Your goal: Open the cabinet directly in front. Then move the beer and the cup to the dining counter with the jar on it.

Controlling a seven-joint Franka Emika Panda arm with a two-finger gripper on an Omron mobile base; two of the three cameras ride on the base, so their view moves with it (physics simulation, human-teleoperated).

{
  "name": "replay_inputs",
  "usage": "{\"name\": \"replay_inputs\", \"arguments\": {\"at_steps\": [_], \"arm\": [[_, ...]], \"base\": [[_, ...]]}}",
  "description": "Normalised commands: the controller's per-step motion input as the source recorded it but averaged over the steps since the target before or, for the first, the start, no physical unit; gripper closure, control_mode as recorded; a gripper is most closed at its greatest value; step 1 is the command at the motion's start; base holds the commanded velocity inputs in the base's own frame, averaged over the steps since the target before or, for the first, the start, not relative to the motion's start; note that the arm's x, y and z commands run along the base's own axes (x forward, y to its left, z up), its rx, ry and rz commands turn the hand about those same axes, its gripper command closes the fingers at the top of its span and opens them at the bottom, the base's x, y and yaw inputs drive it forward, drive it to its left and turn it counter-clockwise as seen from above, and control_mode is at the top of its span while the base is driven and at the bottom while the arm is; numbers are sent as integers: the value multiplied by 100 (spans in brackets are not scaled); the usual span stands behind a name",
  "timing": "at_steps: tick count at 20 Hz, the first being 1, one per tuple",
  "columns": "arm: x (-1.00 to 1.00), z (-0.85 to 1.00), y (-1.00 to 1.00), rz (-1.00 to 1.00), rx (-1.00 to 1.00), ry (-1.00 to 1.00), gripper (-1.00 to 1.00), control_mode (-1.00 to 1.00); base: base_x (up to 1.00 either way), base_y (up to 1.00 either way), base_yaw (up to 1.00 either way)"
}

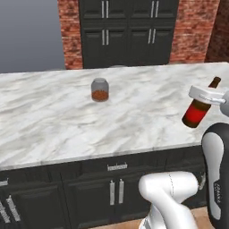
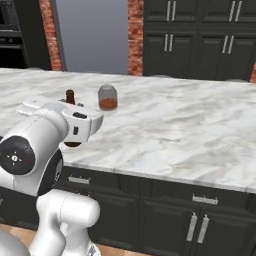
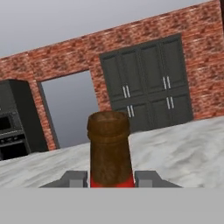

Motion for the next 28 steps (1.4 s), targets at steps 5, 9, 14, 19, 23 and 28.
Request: {"name": "replay_inputs", "arguments": {"at_steps": [5,9,14,19,23,28], "arm": [[0,0,0,0,0,0,100,100],[0,0,0,0,0,0,100,100],[0,0,0,0,0,0,100,100],[11,-6,2,1,-3,2,100,-100],[75,-34,16,20,-12,28,100,-100],[22,-39,34,33,-8,22,100,-100]], "base": [[-29,-41,-11],[49,0,0],[100,0,0],[53,3,0],[0,0,0],[0,0,0]]}}
